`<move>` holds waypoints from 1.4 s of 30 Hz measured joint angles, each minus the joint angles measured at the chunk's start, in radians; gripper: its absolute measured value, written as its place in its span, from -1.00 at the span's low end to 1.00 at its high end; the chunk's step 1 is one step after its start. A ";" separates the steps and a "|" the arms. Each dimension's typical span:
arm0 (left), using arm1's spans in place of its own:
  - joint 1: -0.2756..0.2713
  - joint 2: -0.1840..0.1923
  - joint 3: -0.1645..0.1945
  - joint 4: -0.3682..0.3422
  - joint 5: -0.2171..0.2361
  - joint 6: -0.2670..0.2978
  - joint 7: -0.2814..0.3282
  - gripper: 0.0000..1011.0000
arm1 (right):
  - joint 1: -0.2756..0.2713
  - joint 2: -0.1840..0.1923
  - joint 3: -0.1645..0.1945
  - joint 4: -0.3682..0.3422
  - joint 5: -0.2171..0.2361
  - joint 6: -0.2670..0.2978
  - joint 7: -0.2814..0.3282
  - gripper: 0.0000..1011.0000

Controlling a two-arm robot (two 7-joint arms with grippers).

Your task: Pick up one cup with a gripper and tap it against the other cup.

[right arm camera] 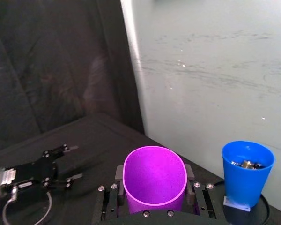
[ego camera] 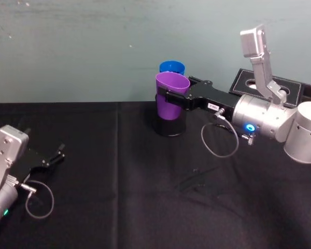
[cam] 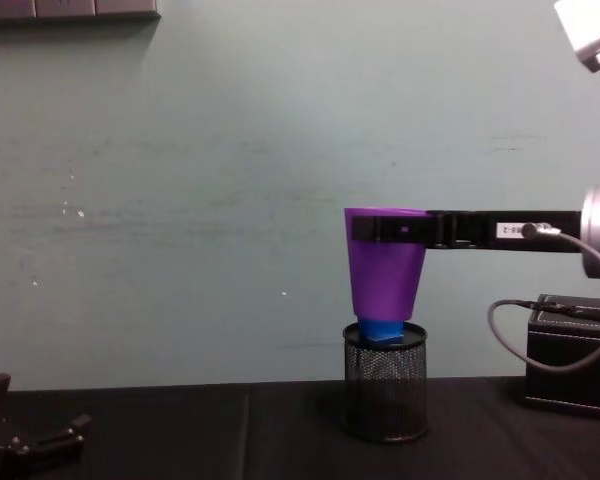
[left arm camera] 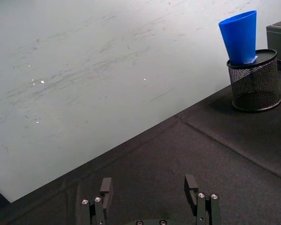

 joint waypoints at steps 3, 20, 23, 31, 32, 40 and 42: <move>0.000 0.000 0.000 0.000 0.000 0.000 0.000 0.98 | -0.016 0.017 0.000 -0.028 0.008 0.006 0.000 0.41; 0.000 0.000 0.000 0.000 0.000 0.000 0.000 0.98 | -0.127 0.127 -0.021 -0.166 0.055 -0.004 0.004 0.41; 0.000 0.000 0.000 0.000 0.000 0.000 0.000 0.98 | -0.135 0.140 -0.027 -0.178 0.055 -0.015 0.008 0.41; 0.000 0.000 0.000 0.000 0.000 0.000 0.000 0.98 | -0.151 0.173 -0.053 -0.207 0.047 -0.057 0.012 0.41; 0.000 0.000 0.000 0.000 0.000 0.000 0.000 0.98 | -0.151 0.175 -0.056 -0.208 0.045 -0.060 0.012 0.41; 0.000 0.000 0.000 0.000 0.000 0.000 0.000 0.98 | -0.150 0.182 -0.070 -0.213 0.039 -0.078 0.009 0.41; 0.000 0.000 0.000 0.000 0.000 0.000 0.000 0.98 | -0.150 0.182 -0.070 -0.213 0.039 -0.078 0.008 0.41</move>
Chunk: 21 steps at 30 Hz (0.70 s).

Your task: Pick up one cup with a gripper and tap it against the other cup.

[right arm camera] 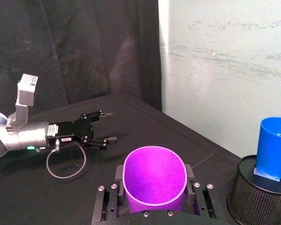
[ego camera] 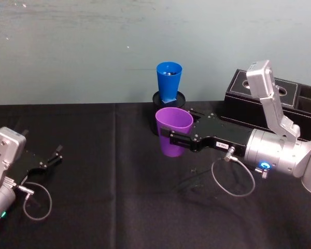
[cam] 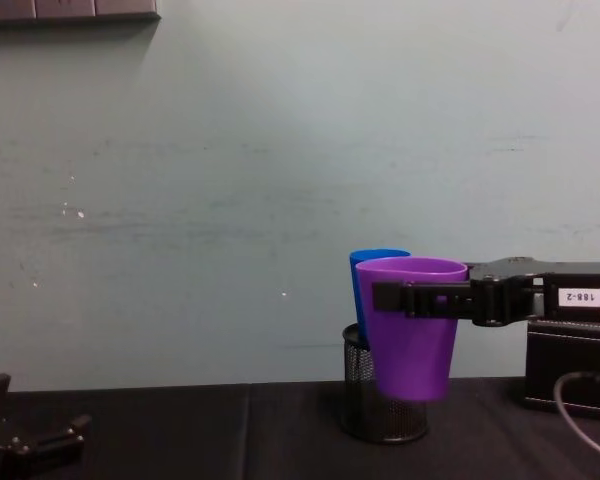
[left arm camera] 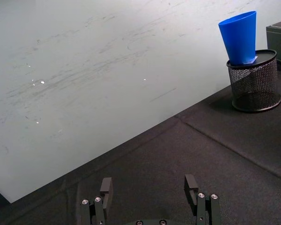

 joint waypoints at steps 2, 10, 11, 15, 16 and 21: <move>0.000 0.000 0.000 0.000 0.000 0.000 0.000 0.98 | 0.000 0.000 0.000 0.000 0.000 0.000 0.000 0.41; 0.000 0.000 0.000 0.000 0.000 0.000 0.000 0.98 | 0.001 -0.001 0.001 0.001 -0.001 0.001 -0.001 0.41; 0.000 0.000 0.000 0.000 0.000 0.000 0.000 0.98 | 0.001 -0.001 0.002 0.001 -0.001 0.001 -0.001 0.41; 0.000 0.000 0.000 0.000 0.000 0.000 0.000 0.98 | 0.001 -0.001 0.002 0.001 -0.001 0.001 -0.002 0.41; 0.000 0.000 0.000 0.000 0.000 0.000 0.000 0.98 | 0.001 -0.001 0.002 0.001 -0.002 0.001 -0.002 0.41; 0.000 0.000 0.000 0.000 0.000 0.000 0.000 0.98 | 0.001 -0.001 0.002 0.002 -0.002 0.002 -0.002 0.41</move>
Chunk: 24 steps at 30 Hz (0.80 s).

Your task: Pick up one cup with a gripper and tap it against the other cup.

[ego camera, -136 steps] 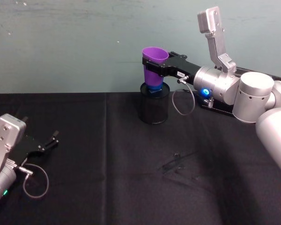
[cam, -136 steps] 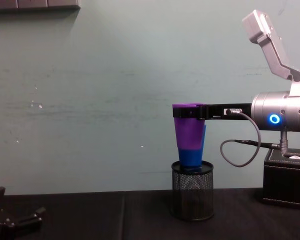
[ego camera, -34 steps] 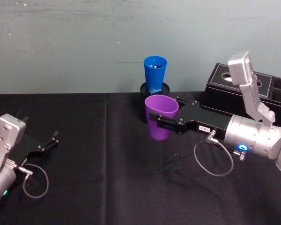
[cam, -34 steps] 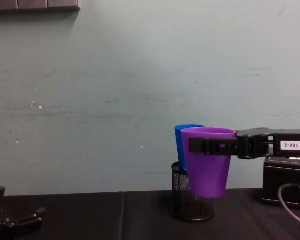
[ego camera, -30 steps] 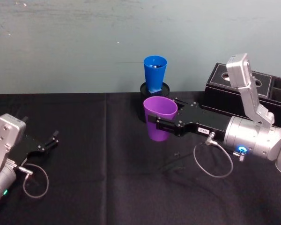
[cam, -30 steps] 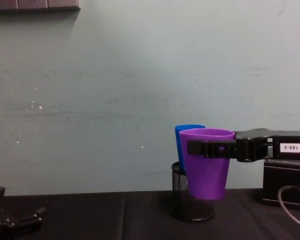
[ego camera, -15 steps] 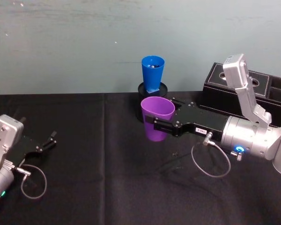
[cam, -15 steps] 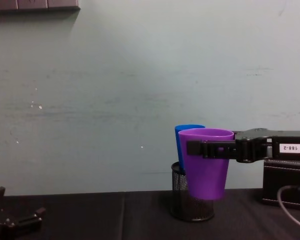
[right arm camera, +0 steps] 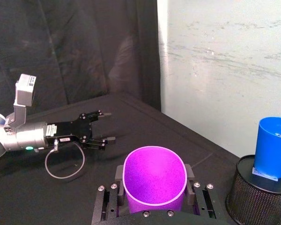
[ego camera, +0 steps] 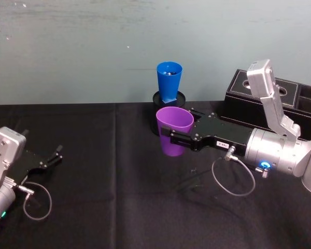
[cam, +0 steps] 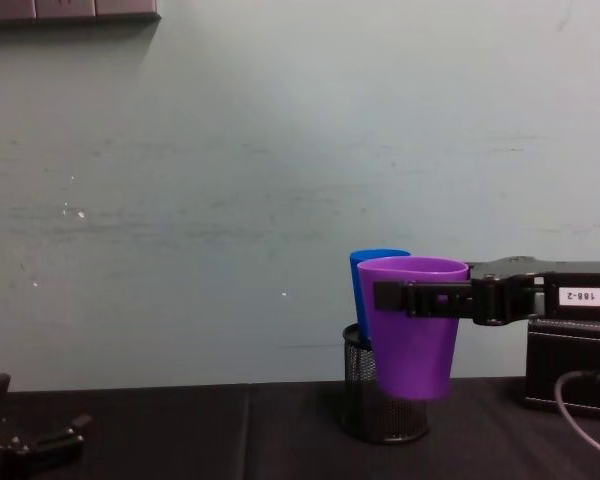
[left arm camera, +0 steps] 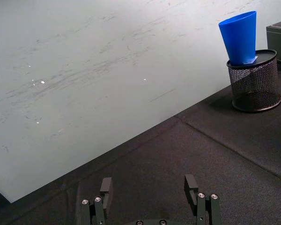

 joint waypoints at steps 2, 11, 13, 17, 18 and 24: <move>0.000 0.000 0.000 0.000 0.000 0.000 0.000 0.98 | 0.000 0.000 0.000 0.000 0.000 0.000 0.000 0.41; 0.000 0.000 0.000 0.000 0.000 0.000 0.000 0.98 | 0.000 0.000 0.001 0.000 0.000 0.000 0.000 0.41; 0.000 0.000 0.000 0.000 0.000 0.000 0.000 0.98 | 0.000 0.000 0.001 0.000 0.000 0.000 0.000 0.41; 0.000 0.000 0.000 0.000 0.000 0.000 0.000 0.98 | 0.002 0.000 -0.014 -0.001 0.002 -0.011 0.018 0.41; 0.000 0.000 0.000 0.000 0.000 0.000 0.000 0.98 | 0.002 0.000 -0.019 -0.001 0.003 -0.014 0.024 0.41; 0.000 0.000 0.000 0.000 0.000 0.000 0.000 0.98 | -0.017 0.006 -0.045 0.005 0.002 -0.033 0.039 0.41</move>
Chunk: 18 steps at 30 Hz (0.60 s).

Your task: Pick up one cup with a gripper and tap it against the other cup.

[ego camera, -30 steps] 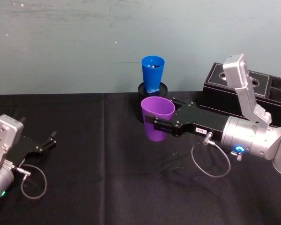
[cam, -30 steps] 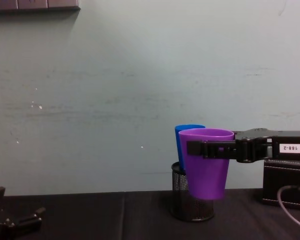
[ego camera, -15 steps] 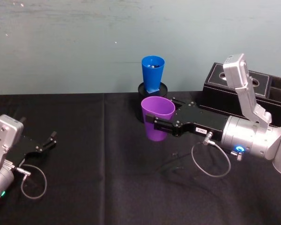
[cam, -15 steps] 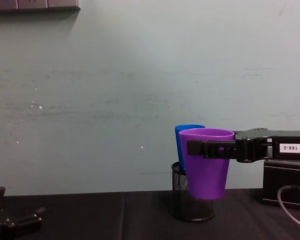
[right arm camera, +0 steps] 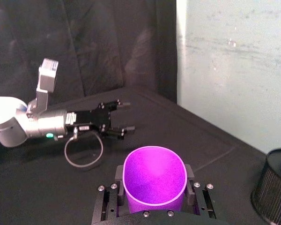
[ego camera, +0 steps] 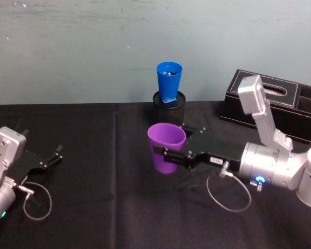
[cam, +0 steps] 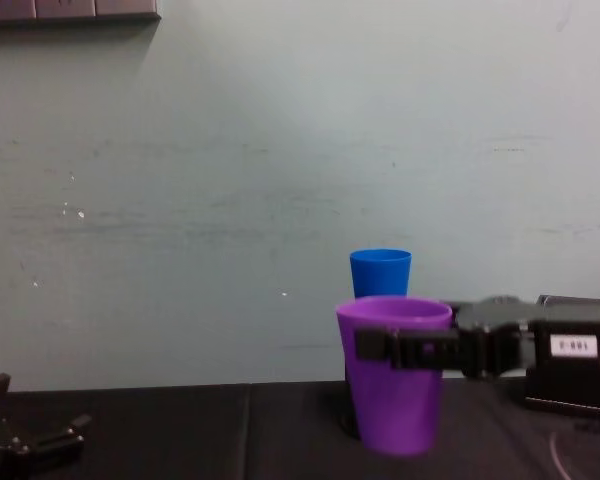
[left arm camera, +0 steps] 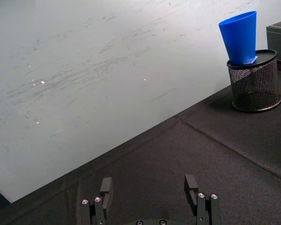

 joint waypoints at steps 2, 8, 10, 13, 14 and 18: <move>0.000 0.000 0.000 0.000 0.000 0.000 0.000 0.98 | -0.011 0.004 -0.004 0.006 -0.004 -0.010 0.000 0.41; 0.000 0.000 0.000 0.000 0.000 0.000 0.000 0.98 | -0.035 0.005 -0.006 0.036 -0.011 -0.039 -0.001 0.41; 0.000 0.000 0.000 0.000 0.000 0.000 0.000 0.98 | -0.044 0.004 -0.009 0.052 -0.020 -0.054 -0.001 0.41; 0.000 0.000 0.000 0.000 0.000 0.000 0.000 0.98 | -0.050 0.000 -0.012 0.066 -0.030 -0.068 0.000 0.41; 0.000 0.000 0.000 0.000 0.000 0.000 0.000 0.98 | -0.052 -0.002 -0.013 0.071 -0.033 -0.073 0.000 0.41; 0.000 0.000 0.000 0.000 0.000 0.000 0.000 0.98 | -0.064 -0.013 -0.015 0.100 -0.049 -0.100 0.005 0.41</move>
